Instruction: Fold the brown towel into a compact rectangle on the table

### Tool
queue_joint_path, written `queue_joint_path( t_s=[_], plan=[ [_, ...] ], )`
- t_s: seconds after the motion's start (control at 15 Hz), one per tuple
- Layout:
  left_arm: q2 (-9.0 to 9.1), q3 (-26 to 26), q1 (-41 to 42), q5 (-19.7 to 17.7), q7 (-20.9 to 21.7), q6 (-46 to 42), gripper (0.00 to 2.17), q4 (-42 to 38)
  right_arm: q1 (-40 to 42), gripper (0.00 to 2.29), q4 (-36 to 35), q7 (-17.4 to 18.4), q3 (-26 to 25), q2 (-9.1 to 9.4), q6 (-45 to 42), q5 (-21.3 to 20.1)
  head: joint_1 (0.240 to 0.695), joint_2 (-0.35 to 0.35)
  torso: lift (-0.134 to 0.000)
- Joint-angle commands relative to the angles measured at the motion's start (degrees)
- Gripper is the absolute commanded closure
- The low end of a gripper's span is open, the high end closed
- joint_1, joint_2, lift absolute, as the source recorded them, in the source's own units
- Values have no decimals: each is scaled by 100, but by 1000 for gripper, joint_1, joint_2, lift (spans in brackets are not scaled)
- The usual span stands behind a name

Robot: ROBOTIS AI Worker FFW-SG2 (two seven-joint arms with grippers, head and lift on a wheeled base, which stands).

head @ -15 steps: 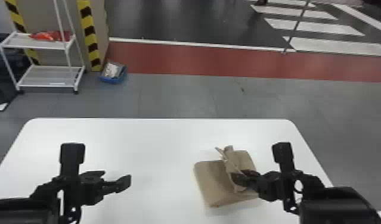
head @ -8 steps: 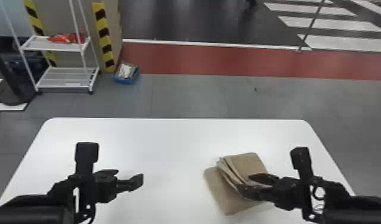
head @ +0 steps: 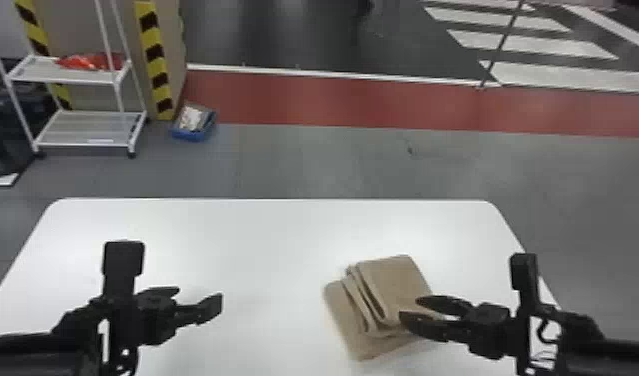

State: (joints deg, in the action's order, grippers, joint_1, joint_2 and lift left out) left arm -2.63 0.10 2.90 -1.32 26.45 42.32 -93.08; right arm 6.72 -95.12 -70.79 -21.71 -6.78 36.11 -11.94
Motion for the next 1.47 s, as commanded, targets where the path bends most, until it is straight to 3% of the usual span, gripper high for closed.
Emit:
queue_joint_path(
  t_s=[0.0,0.27,0.6,0.8,1.2,1.4],
  plan=[
    [0,-1,0,1,1,0,100,1,5,1193,20,-506,88,-25,-99,-502,695,-155,0],
    [0,26,18,-17,18,0,100,-17,22,1740,46,-754,88,-96,-116,-1065,695,-152,0],
    [0,43,18,-17,45,-35,100,-8,-197,1774,530,-754,141,-412,112,-1899,695,-194,0],
    [0,43,18,-17,45,-35,100,1,-690,1774,1242,-754,176,-412,218,-2181,695,-229,0],
    [0,70,27,-17,54,-53,100,1,-1446,1771,1857,65,439,-403,692,-2190,695,-230,0],
    [0,87,44,-26,62,-70,100,1,-1797,1771,2217,997,562,-359,692,-2093,695,-231,0]
  ],
)
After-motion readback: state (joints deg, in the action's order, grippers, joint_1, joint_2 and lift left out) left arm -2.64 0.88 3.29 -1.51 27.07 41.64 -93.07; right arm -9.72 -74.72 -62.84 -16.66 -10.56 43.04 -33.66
